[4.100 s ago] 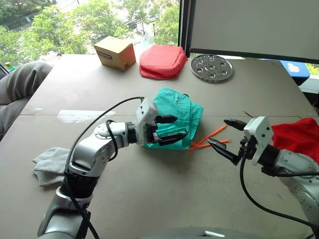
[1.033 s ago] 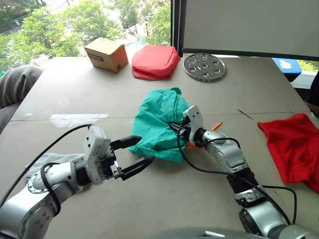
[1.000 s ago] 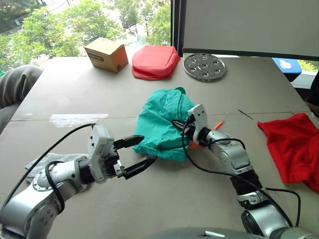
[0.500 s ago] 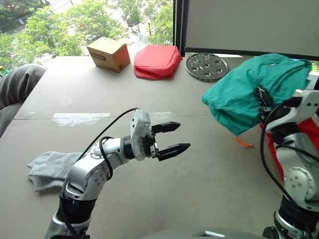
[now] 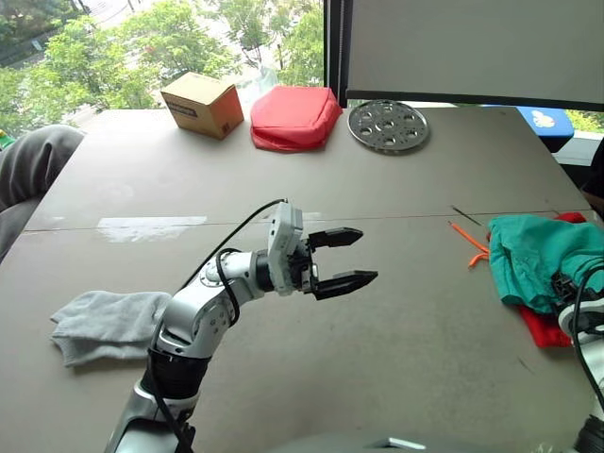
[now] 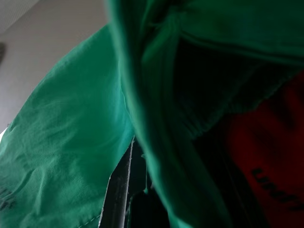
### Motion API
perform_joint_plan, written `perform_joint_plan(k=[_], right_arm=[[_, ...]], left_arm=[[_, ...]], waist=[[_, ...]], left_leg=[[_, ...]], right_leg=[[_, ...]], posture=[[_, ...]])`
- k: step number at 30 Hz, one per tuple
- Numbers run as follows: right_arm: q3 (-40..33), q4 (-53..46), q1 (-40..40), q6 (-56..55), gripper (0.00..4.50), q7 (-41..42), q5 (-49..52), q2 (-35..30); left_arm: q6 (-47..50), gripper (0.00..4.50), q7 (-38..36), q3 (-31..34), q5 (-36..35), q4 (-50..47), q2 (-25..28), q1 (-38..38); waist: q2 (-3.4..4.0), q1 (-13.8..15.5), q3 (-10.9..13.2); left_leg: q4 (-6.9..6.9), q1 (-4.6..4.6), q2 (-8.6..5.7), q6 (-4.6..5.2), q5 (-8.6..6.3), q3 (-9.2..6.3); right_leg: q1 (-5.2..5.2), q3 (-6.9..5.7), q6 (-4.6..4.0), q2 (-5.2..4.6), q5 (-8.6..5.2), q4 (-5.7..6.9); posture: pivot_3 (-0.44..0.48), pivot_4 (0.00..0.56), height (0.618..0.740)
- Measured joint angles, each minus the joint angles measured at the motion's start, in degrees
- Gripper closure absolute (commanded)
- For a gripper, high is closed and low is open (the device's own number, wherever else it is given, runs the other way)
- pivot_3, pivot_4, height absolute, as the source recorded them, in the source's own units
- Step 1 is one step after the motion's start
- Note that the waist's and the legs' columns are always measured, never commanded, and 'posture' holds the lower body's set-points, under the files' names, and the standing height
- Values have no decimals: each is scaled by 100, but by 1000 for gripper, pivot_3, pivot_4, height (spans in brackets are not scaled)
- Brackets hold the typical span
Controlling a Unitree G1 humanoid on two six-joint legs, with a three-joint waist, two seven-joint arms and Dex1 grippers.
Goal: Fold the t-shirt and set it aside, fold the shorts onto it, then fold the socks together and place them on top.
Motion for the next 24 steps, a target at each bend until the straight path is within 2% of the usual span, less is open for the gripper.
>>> perform_joint_plan(k=[7, 8, 12, 15, 16, 18, 19, 20, 21, 23, 24], right_arm=[[-174, -419, 940, -45, 504, 58, 567, -154], [-178, -482, 1007, -45, 216, 82, 591, -173], [-319, -1695, 2703, -102, 216, 1078, 1078, -410], [-350, -2092, 3243, -243, 216, 1555, 1184, -520], [-381, -2463, 3747, -395, 216, 2035, 1266, -553], [-277, -3024, 3975, -532, 216, 2455, 1587, -652], [19, -3375, 3885, -602, 216, 2544, 1659, -857], [765, -3862, 3440, -606, 216, 2715, 1607, -1286], [1102, -4011, 3114, -606, 216, 2782, 1558, -1432], [2087, -4026, 2034, -502, 84, 2866, 1289, -1948], [2923, -3845, 1082, -400, 84, 2947, 1079, -2137]], left_arm=[[113, 0, -352, -44, -64, -228, 299, 11], [115, 0, -366, -47, -64, -228, 306, 10], [194, 0, -428, -66, -63, -187, 391, -69], [239, 0, -361, -44, -70, -184, 379, -80], [322, 0, -202, 58, -77, -183, 381, -50], [426, 0, 89, 331, -118, -195, 403, 129], [459, 0, 263, 479, -126, -218, 407, 254], [502, 0, 584, 726, -115, -316, 416, 450], [522, 0, 720, 767, -104, -364, 412, 484], [581, 0, 1122, 1038, -79, -712, 430, 819], [614, 0, 1428, 1309, -63, -1060, 496, 1209]], waist=[[3, 61, 1], [3, 60, 1], [14, 55, -1], [6, 23, -4], [5, 12, -3], [4, -13, 5], [5, -48, 7], [-3, -104, 11], [-12, -101, 19], [-36, -137, 33], [-48, -115, 41]], left_leg=[[0, -6, 0, 1, -1, -9], [0, -7, 2, 1, -1, -9], [-4, -6, 18, 1, -1, -9], [-2, -3, 21, 1, -2, -5], [-2, 1, 25, 0, -3, -7], [-2, -1, 32, -4, -5, -8], [-4, -1, 34, -4, -5, -6], [-6, 0, 36, -3, -4, -6], [-4, -1, 37, -3, -4, -7], [-4, 3, 36, -3, -3, -5], [-4, -3, 30, -4, -2, -17]], right_leg=[[1, -7, 12, -3, -8, -5], [1, -6, 12, -4, -8, -5], [3, -5, 24, -3, -16, -5], [1, 1, 28, -3, -17, -10], [1, 2, 29, -5, -17, -10], [-8, 1, 30, -7, -17, -13], [-12, 3, 30, -11, -17, -13], [-13, 1, 30, -11, -17, -13], [-13, -8, 30, -11, -17, -13], [-16, -8, 29, -8, -15, -15], [-23, -10, 27, -4, -15, -13]], posture=[[0, 150, 739], [0, 150, 739], [0, 150, 739], [0, 150, 739], [0, 150, 739], [0, 150, 739], [0, 150, 739], [0, 150, 739], [0, 150, 739], [0, 150, 739], [0, 150, 739]])
